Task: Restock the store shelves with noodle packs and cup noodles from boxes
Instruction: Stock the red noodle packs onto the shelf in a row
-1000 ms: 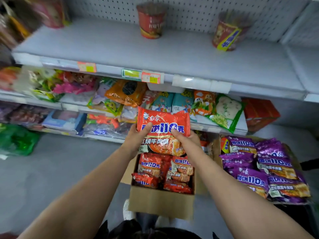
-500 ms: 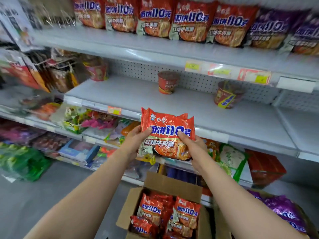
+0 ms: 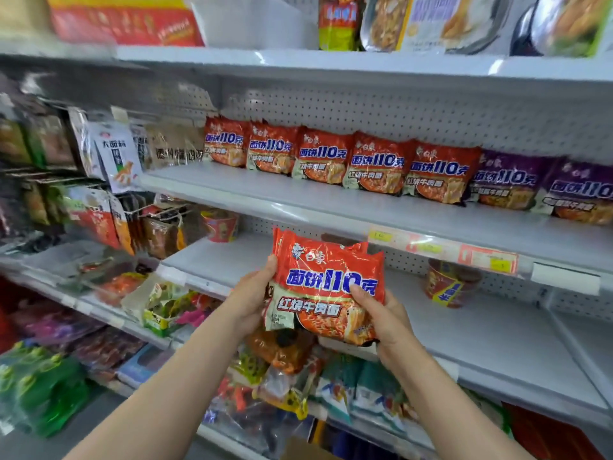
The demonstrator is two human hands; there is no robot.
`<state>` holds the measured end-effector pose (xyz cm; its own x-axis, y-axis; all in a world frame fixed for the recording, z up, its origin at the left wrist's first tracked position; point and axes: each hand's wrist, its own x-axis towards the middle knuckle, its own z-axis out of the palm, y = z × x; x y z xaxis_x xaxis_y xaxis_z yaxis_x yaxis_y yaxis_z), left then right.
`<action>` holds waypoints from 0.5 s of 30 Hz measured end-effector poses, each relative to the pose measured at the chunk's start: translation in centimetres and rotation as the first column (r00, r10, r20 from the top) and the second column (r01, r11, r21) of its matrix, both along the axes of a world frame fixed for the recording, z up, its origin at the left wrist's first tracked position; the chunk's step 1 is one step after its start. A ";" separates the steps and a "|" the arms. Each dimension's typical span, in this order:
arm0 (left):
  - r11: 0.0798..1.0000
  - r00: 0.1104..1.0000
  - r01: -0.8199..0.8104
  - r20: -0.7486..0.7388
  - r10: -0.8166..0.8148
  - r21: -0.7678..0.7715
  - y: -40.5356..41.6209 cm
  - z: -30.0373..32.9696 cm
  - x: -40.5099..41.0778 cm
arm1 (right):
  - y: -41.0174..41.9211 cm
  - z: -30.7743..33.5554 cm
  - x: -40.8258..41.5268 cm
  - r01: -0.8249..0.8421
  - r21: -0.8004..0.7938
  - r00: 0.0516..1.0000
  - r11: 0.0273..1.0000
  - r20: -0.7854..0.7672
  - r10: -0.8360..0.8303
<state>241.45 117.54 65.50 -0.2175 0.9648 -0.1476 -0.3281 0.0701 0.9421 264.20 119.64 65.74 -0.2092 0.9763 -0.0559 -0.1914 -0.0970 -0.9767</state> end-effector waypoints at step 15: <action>0.970 0.994 -0.055 -0.081 0.076 0.237 4.5 12.8 -6.5 | 5.4 13.0 -5.4 0.001 0.237 0.998 0.972 -0.068 0.016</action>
